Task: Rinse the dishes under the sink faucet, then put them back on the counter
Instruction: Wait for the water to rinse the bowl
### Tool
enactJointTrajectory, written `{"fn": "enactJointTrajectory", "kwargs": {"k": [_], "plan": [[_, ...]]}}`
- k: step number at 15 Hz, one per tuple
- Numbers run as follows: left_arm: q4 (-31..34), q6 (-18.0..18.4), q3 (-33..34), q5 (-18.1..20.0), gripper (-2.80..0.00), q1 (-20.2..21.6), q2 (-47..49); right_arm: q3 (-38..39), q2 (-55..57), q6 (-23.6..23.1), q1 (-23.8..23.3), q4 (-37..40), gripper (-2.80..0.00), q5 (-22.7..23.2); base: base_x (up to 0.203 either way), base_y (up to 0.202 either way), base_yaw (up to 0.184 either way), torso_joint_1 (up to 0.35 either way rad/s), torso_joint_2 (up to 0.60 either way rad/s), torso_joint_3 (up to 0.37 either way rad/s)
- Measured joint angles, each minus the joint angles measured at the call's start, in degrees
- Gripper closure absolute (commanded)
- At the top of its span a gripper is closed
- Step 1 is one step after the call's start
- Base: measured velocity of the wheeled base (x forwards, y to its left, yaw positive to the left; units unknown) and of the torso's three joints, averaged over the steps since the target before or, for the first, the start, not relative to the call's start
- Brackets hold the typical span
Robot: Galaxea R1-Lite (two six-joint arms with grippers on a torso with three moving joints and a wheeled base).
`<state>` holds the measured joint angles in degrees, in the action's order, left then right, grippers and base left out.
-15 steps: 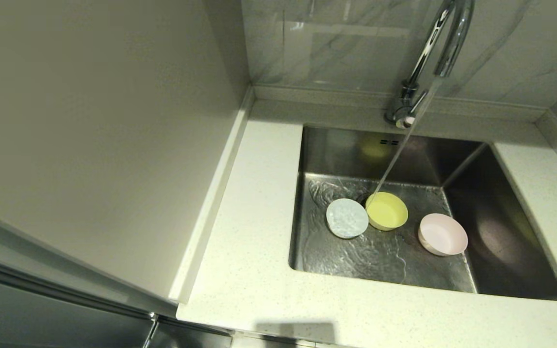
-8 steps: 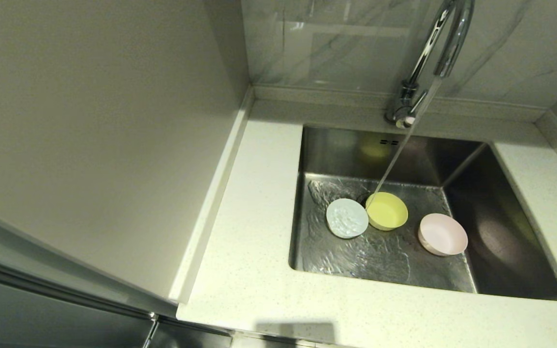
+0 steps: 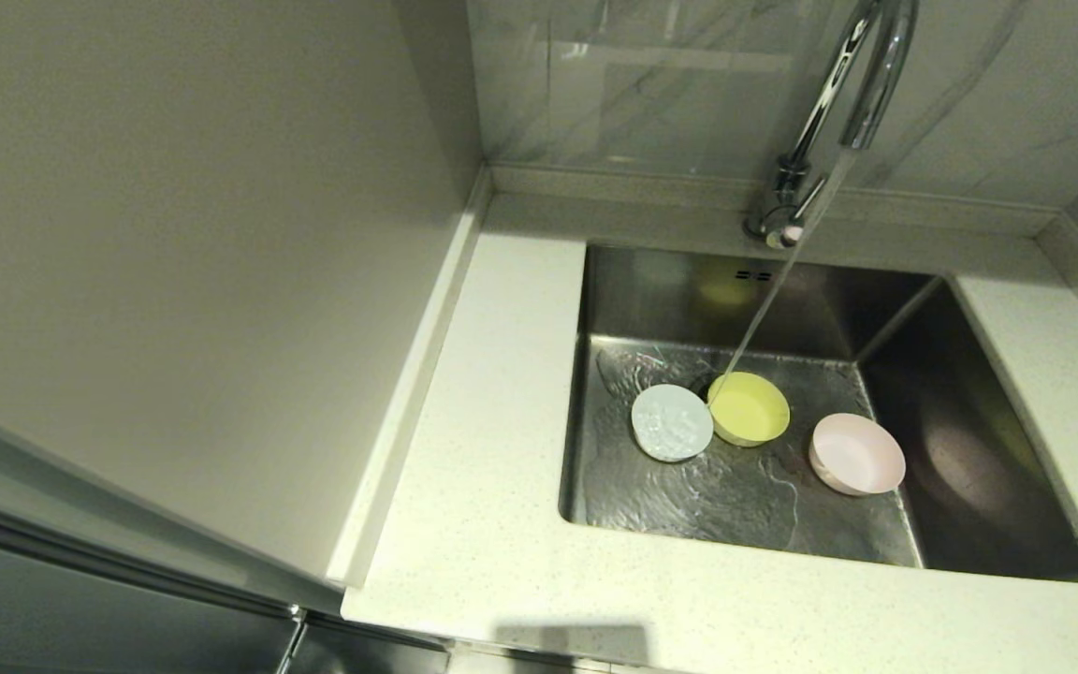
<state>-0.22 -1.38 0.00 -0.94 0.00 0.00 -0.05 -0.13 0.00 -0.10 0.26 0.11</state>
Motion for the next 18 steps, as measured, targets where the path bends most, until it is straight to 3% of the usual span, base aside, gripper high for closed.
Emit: {"fn": "enactJointTrajectory", "kwargs": {"k": [18], "plan": [[-0.02,0.00,0.00,0.01,0.00,0.00,0.00,0.00,0.08,0.00,0.00,0.00,0.00,0.00,0.000,0.000,0.000,0.000,0.00,0.000]]}}
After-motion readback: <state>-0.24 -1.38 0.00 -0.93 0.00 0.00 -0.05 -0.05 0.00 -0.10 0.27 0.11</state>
